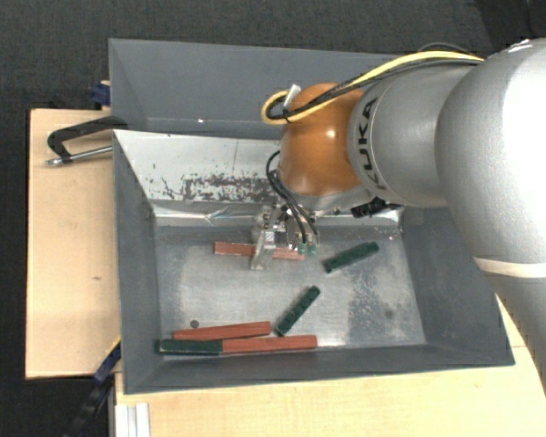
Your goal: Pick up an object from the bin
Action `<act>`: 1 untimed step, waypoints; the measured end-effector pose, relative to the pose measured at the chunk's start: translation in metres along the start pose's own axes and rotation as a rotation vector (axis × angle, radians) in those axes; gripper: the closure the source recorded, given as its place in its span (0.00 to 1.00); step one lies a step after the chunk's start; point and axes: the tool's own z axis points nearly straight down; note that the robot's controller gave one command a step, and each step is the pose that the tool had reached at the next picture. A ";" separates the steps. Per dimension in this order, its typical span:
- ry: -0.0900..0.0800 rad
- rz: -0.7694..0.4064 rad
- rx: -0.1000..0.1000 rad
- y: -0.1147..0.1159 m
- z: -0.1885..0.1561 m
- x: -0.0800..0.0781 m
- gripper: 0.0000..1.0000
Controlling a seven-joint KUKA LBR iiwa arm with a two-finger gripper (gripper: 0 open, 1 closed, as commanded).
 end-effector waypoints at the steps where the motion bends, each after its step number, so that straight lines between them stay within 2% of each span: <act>1: 0.000 0.000 0.000 0.000 0.000 0.000 1.00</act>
Offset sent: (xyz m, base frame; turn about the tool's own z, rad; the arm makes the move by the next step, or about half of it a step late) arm 0.0002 0.0001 0.0556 0.0000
